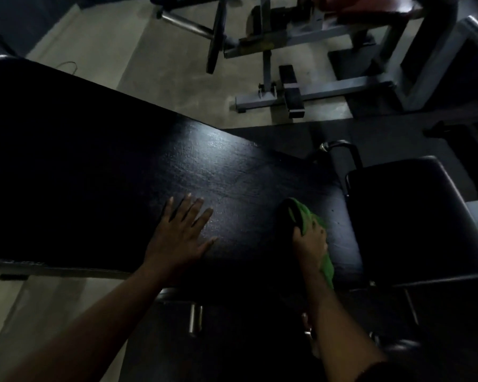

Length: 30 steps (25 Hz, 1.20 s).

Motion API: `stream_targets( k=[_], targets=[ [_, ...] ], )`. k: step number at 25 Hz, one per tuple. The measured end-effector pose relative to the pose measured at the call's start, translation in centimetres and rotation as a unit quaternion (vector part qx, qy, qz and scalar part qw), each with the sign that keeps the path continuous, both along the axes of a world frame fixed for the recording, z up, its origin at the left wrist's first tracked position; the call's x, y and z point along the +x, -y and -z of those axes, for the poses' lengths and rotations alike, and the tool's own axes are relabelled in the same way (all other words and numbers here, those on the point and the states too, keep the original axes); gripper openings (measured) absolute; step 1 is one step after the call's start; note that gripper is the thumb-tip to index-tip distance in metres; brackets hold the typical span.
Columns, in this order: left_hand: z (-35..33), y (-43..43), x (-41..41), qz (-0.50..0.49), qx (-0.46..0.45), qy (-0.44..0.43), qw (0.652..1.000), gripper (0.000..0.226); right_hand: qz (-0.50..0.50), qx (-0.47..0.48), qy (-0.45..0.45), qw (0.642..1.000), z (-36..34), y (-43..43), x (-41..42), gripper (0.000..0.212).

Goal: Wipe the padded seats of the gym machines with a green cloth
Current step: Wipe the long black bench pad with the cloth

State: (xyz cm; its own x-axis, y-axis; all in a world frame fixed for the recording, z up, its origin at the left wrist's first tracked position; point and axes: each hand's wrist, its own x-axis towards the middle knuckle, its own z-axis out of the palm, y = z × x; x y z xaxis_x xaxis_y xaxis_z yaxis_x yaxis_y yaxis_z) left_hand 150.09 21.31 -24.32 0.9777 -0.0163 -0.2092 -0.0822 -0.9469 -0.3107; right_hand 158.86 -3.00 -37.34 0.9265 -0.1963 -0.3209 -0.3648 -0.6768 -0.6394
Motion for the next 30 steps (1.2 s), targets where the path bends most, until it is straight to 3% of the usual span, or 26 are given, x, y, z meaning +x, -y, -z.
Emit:
stream_targets(
  k=[4, 6, 8, 11, 14, 17, 19, 22, 24, 27, 30],
  targets=[
    [0.1, 0.2, 0.0, -0.001, 0.002, 0.011, 1.0, 0.081, 0.043, -0.017, -0.04, 0.998, -2.0, -2.1, -1.0, 0.056],
    [0.2, 0.2, 0.0, 0.002, 0.005, 0.013, 1.0, 0.081, -0.035, -0.018, 0.073, 0.997, -4.1, -5.5, -4.9, 0.053],
    [0.2, 0.2, 0.0, 0.001, 0.004, 0.012, 1.0, 0.08, -0.123, 0.008, 0.2, 0.972, -4.5, -6.5, -8.2, 0.063],
    [0.2, 0.1, 0.0, -0.004, 0.01, 0.006, 1.0, 0.078, -0.162, 0.043, 0.242, 0.956, -2.1, -2.7, -7.5, 0.066],
    [0.2, 0.2, 0.0, -0.003, 0.014, -0.001, 1.0, 0.077, -0.113, 0.076, 0.231, 0.963, -0.1, 0.7, -5.7, 0.062],
    [0.1, 0.3, -0.2, -0.004, 0.009, 0.005, 1.0, 0.077, -0.158, 0.053, 0.201, 0.965, 2.6, 3.4, -4.0, 0.061],
    [0.1, 0.3, -0.1, 0.002, 0.009, 0.007, 1.0, 0.077, -0.125, 0.014, 0.104, 0.987, 3.7, 5.5, -1.6, 0.065],
    [0.1, 0.5, -0.1, -0.003, 0.003, 0.002, 1.0, 0.077, -0.024, -0.05, -0.026, 0.998, 2.7, 4.7, 0.8, 0.052],
    [0.2, 0.5, -0.1, -0.009, -0.004, 0.003, 1.0, 0.077, -0.074, -0.064, 0.035, 0.995, -0.4, -0.2, 0.0, 0.054],
    [0.2, 0.5, -0.1, -0.003, -0.005, 0.007, 1.0, 0.074, -0.203, -0.025, 0.244, 0.948, -5.0, -8.9, -3.2, 0.067],
    [0.3, 0.5, -0.2, -0.007, -0.006, 0.012, 1.0, 0.075, -0.289, 0.033, 0.246, 0.925, -5.8, -10.7, 0.1, 0.071]
  ],
)
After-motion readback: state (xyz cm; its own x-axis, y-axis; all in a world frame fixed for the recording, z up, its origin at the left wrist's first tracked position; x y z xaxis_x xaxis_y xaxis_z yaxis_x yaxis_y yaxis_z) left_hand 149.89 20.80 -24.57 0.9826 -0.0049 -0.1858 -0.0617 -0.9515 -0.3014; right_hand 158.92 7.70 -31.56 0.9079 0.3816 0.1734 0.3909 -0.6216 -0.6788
